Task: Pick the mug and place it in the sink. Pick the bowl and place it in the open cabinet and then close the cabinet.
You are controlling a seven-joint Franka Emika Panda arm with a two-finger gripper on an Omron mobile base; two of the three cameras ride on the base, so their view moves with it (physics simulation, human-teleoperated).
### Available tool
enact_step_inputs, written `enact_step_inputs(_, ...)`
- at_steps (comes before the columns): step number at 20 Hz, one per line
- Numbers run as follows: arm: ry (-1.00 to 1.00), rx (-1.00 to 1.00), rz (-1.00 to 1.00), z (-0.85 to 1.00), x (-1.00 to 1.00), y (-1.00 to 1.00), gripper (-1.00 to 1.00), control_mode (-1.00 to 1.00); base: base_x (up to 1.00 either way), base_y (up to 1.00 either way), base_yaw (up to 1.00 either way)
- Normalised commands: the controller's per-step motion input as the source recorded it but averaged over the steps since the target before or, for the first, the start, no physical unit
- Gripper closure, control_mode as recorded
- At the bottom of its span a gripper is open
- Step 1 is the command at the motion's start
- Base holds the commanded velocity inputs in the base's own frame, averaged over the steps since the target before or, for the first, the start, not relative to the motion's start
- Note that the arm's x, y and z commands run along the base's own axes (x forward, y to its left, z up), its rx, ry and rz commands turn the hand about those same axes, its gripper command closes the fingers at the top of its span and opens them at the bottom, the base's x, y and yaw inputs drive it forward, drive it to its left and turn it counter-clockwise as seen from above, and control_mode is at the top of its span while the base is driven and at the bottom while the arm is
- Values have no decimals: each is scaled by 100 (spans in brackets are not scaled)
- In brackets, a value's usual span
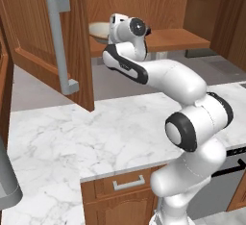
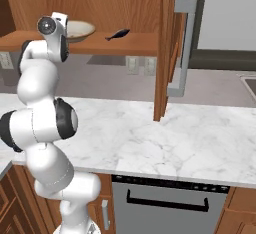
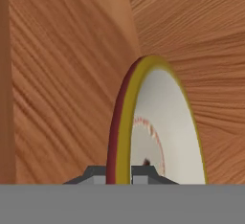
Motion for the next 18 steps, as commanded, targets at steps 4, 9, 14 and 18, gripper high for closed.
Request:
enact_step_inputs(4,0,0,0,-19,20,0,100,-100,0,0,0)
enact_step_inputs(9,0,0,0,-14,22,0,100,-100,0,0,0)
enact_step_inputs(14,0,0,0,-2,13,8,-100,-100,0,0,0)
enact_step_inputs(18,0,0,0,0,0,0,-100,-100,0,0,0)
